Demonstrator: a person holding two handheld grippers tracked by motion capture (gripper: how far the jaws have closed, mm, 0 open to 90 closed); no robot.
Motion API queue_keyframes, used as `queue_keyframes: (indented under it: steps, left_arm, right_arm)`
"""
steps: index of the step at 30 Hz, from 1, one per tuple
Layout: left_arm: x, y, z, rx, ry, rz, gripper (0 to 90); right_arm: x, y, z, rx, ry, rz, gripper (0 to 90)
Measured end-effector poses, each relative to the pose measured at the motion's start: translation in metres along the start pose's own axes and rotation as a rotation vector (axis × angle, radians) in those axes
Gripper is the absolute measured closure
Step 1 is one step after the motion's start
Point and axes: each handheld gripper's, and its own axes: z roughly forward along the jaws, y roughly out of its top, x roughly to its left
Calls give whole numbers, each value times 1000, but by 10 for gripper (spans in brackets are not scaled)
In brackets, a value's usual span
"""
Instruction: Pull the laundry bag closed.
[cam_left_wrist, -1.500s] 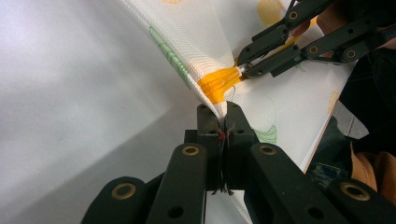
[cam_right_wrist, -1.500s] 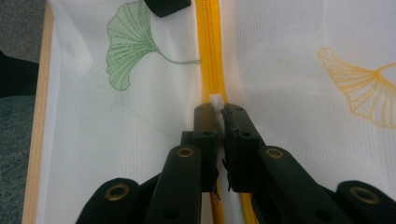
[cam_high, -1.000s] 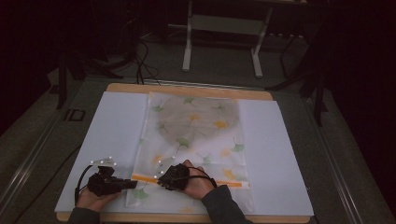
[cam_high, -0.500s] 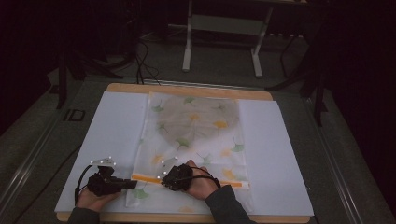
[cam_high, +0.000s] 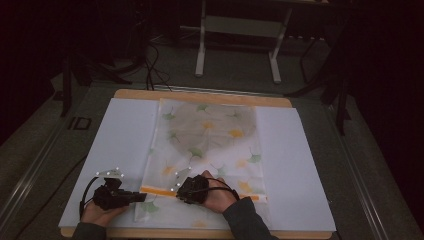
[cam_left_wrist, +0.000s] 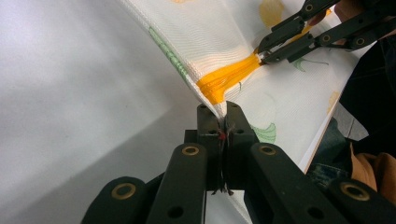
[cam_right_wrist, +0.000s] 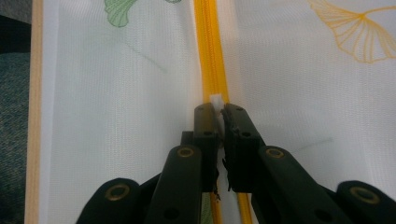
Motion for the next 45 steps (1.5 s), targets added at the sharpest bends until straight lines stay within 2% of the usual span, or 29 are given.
queue_keyframes:
  steps: [13, 38, 45]
  left_arm:
    - [0, 0, -1, -2, 2, 0, 883]
    - [0, 0, -1, -5, 6, -4, 884]
    - [0, -1, -2, -6, 7, -5, 884]
  right_arm:
    - [2, 0, -4, 24, -8, -11, 845]
    - [-1, -16, -16, 52, -19, 18, 845]
    - [-1, -17, -17, 59, -24, 5, 845]
